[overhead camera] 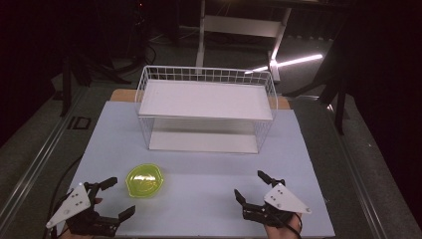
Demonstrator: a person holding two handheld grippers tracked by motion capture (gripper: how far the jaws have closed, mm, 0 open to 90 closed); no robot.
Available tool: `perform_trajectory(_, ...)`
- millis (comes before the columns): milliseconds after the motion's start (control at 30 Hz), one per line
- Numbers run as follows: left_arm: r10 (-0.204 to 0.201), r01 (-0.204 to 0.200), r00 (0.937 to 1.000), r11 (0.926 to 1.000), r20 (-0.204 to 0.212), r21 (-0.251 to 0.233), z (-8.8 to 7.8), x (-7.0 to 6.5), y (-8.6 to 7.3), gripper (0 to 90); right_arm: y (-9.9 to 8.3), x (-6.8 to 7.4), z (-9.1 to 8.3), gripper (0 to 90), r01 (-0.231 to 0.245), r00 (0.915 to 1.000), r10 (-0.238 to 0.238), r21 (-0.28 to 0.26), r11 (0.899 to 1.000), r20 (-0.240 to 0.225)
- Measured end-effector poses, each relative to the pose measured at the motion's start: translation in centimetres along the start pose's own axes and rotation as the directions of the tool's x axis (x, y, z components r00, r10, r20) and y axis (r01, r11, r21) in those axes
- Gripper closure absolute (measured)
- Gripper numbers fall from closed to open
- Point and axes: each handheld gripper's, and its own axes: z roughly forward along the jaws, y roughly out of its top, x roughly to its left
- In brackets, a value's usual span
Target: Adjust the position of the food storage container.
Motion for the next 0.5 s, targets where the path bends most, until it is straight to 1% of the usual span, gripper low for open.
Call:
perform_trajectory(67,0.005,-0.005,1.0,1.0,0.0,0.001,0.0,-0.1,0.3,1.2,0.1,0.0,0.0,14.0,-0.004,1.0,0.004,-0.004,1.0,-0.004)
perform_trajectory(100,0.001,-0.001,1.0,1.0,-0.002,-0.001,0.1,-0.1,0.4,1.1,0.2,0.0,0.0,13.9,-0.018,0.9998,0.018,-0.012,1.0,-0.01)
perform_trajectory(133,0.003,-0.003,1.0,1.0,-0.005,0.002,0.1,-0.1,0.5,1.1,0.2,0.0,0.0,13.9,-0.018,0.9998,0.018,-0.012,1.0,-0.01)
perform_trajectory(200,-0.007,0.007,0.9999,0.9999,-0.015,0.014,0.1,-0.1,0.7,1.2,0.2,0.1,0.0,14.0,-0.022,0.9997,0.021,-0.015,1.0,-0.015)
perform_trajectory(267,-0.015,0.016,0.9995,0.9987,-0.027,0.049,0.2,0.1,0.5,1.2,0.4,0.2,0.1,14.0,-0.011,0.9999,0.011,-0.01,1.0,-0.012)
perform_trajectory(333,0.005,0.0,0.9985,0.9959,-0.054,0.09,0.3,0.1,0.3,1.2,0.5,0.3,0.2,14.0,-0.006,0.9999,0.006,-0.011,1.0,-0.015)
perform_trajectory(367,0.006,0.0,0.9986,0.994,-0.052,0.109,0.4,0.1,0.1,1.2,0.6,0.3,0.2,14.0,-0.009,0.9998,0.009,-0.019,1.0,-0.02)
perform_trajectory(400,0.005,0.002,0.9987,0.9919,-0.052,0.127,0.4,0.2,-0.1,1.2,0.7,0.3,0.3,14.0,-0.01,0.9997,0.009,-0.025,1.0,-0.024)
perform_trajectory(433,0.009,0.005,0.9965,0.9861,-0.083,0.166,0.6,0.3,-0.3,1.2,0.8,0.3,0.3,14.0,-0.011,0.9996,0.011,-0.024,1.0,-0.025)
perform_trajectory(467,0.002,0.017,0.9951,0.9818,-0.099,0.189,0.7,0.4,-0.5,2.6,0.8,0.4,0.3,14.0,-0.011,0.9996,0.01,-0.027,1.0,-0.027)
perform_trajectory(500,0.002,0.017,0.9951,0.9818,-0.099,0.189,0.7,0.4,-0.5,4.1,0.8,0.4,0.3,14.0,-0.011,0.9996,0.01,-0.027,1.0,-0.027)
